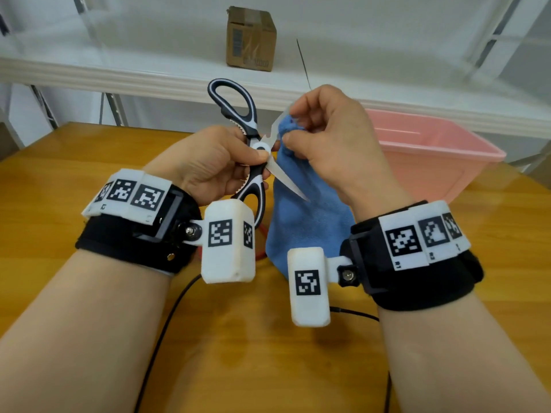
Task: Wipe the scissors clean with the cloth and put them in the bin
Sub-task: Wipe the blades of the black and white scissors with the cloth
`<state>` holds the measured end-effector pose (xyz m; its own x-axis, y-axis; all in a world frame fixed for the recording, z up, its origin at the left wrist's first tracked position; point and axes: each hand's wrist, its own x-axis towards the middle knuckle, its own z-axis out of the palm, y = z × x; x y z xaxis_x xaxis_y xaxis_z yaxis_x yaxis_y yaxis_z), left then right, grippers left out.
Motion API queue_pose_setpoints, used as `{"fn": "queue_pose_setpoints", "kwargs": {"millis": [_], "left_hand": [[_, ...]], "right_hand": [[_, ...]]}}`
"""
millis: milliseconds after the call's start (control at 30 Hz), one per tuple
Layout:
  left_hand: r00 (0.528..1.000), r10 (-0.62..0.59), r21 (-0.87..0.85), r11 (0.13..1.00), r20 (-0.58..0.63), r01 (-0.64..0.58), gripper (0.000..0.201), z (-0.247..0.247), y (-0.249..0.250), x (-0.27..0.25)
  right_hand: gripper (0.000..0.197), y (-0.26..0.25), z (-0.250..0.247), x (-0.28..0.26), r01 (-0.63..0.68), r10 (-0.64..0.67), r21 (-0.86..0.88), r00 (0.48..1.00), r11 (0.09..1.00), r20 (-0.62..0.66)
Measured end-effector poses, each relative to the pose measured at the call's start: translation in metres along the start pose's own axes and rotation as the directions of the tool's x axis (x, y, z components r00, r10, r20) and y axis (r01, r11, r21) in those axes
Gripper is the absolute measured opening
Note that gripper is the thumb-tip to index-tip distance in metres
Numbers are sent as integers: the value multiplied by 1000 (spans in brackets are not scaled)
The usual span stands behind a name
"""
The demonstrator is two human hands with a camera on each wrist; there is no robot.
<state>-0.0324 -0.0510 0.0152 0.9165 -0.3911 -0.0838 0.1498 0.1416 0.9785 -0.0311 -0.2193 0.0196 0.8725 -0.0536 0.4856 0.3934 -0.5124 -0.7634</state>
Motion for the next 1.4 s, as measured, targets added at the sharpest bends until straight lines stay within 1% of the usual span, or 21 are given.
{"fn": "queue_pose_setpoints", "kwargs": {"millis": [133,200,267,400,467,500,600,633,667,767,800,833,967,1033,1100,1167,1200,1267,1333,1400], "left_hand": [[1000,20,77,997,-21,-18,28,1,-2,4],[999,29,117,993,-41,-24,31,5,-4,4],[998,40,148,989,-51,-32,31,9,-5,4],[999,39,179,983,-36,-32,30,14,-8,6],[998,41,179,983,-39,-33,31,15,-8,6],[998,39,178,984,-42,-31,31,15,-8,6],[998,36,178,984,-57,-25,31,13,-9,7],[998,36,178,984,-55,-26,32,13,-10,8],[998,35,178,984,-48,-26,32,13,-10,8],[999,30,192,981,-26,-24,31,13,-10,9],[999,27,192,981,-25,-22,31,12,-9,9],[999,25,191,981,-26,-19,30,11,-9,9],[1000,14,194,981,-23,-9,29,11,-11,9],[1000,16,193,981,-19,-12,30,12,-11,9],[1000,14,190,982,-17,-11,30,13,-11,8],[1000,8,176,984,-12,-6,29,12,-10,7],[1000,1,156,988,-5,0,29,10,-9,7],[1000,-15,86,996,15,14,31,8,-7,5],[999,-17,17,1000,35,17,31,6,-5,4],[999,-15,-22,1000,42,15,29,4,-2,3]], "right_hand": [[8,-3,4,-2,25,-21,-104,999,994,42],[4,-4,4,-3,45,-40,-172,999,984,33],[4,-3,2,-3,49,-51,-226,999,973,-4],[9,2,2,1,1,-24,-216,994,976,-104],[10,3,3,1,-7,-23,-231,992,973,-126],[9,3,2,1,-3,-25,-240,993,971,-116],[5,0,0,0,6,-6,-245,1000,970,-1],[5,-1,-1,-1,6,-3,-252,1000,968,13],[5,0,-1,0,3,-4,-255,1000,967,-4],[9,2,-1,1,-11,-15,-234,994,972,-112],[10,2,-1,1,-7,-23,-231,992,973,-126],[10,1,0,1,-2,-28,-237,992,972,-122],[10,-2,-1,1,3,-11,-291,1000,957,-27],[11,-1,-2,0,-11,-11,-280,997,960,-74],[11,1,-1,0,-1,-39,-298,991,955,-127],[9,1,0,0,18,-57,-320,992,947,-111],[8,1,0,1,18,-48,-301,994,953,-93],[7,-1,-2,2,-8,-2,-161,998,987,-57],[9,-3,-7,3,-22,22,0,998,1000,-63],[13,-5,-14,4,-22,33,124,996,992,-87]]}}
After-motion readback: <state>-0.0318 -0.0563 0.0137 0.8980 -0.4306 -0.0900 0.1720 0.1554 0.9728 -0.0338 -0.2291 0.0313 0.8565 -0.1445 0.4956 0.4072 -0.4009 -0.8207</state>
